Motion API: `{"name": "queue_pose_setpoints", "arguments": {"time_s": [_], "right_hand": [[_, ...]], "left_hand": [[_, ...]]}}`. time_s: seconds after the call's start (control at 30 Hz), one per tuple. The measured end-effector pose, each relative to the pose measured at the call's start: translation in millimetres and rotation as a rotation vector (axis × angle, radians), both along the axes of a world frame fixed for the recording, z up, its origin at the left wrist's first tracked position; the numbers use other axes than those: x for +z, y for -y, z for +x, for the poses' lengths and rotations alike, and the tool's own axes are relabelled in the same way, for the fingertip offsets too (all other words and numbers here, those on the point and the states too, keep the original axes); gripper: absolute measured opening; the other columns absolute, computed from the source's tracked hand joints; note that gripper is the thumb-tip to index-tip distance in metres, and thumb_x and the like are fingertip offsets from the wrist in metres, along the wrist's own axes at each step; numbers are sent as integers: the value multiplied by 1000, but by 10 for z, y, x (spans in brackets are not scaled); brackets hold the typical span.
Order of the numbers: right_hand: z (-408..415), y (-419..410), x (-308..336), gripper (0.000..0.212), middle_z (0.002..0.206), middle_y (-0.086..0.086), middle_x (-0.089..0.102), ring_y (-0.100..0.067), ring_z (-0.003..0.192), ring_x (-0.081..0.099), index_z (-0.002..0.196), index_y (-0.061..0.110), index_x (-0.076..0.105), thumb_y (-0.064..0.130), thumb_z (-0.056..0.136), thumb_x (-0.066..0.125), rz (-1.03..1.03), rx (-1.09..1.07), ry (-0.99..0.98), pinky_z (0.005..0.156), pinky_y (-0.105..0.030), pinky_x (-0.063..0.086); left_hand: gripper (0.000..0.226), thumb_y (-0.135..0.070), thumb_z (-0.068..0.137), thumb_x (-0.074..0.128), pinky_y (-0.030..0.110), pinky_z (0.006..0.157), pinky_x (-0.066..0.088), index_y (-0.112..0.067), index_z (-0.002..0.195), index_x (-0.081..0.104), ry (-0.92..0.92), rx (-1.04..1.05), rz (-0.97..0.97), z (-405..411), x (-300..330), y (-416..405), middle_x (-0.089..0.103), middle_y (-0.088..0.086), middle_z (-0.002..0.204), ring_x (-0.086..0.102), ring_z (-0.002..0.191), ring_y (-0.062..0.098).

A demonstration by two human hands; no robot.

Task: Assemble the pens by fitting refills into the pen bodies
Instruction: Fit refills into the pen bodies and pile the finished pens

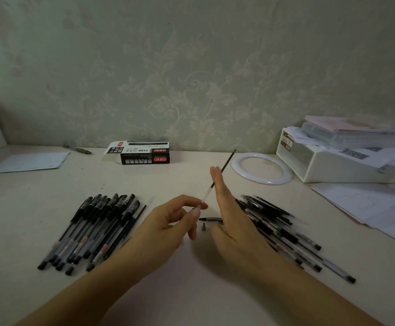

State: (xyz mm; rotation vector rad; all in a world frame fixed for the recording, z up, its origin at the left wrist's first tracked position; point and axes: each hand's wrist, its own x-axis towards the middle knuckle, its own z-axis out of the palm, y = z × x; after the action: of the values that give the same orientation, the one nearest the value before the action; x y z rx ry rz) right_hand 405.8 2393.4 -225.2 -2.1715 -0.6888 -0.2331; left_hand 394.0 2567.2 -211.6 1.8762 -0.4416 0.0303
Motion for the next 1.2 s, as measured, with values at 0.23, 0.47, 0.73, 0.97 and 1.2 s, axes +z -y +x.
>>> {"name": "queue_pose_setpoints", "arguments": {"time_s": [0.23,0.47,0.73,0.97,1.2], "right_hand": [[54,-24,-36,99,157,28,-22,7,145,-13,150,36,-22,6,79,39,-90,-49,97,118,-22,2],[48,-23,-47,98,158,26,-20,7,146,-12,151,35,-22,6,81,39,-110,-34,117,118,-15,-1],[31,-34,-44,91,163,17,-8,5,147,-5,153,33,-16,9,84,38,-128,4,135,121,-23,7],[-4,-119,-15,58,149,7,46,-3,137,41,146,20,44,3,91,39,106,50,211,111,-20,36],[42,16,57,22,87,8,75,-9,86,71,98,17,69,20,102,47,423,-124,9,77,-19,53]], "left_hand": [[19,-39,94,46,13,41,35,-44,102,63,-80,-24,-90,10,2,2,63,0,71,38,42,2],[20,-34,98,46,12,40,33,-43,102,64,-86,-3,-99,27,-19,-15,64,0,70,37,41,3],[24,-54,81,51,13,41,35,-42,98,64,-84,-5,-101,0,3,9,65,1,68,40,41,3],[15,-30,93,57,13,41,33,-37,95,70,-62,12,-130,34,-64,34,52,-5,58,38,40,3],[17,-35,94,55,15,45,35,-40,98,70,-22,40,-5,32,-114,11,53,-10,62,40,43,2]]}}
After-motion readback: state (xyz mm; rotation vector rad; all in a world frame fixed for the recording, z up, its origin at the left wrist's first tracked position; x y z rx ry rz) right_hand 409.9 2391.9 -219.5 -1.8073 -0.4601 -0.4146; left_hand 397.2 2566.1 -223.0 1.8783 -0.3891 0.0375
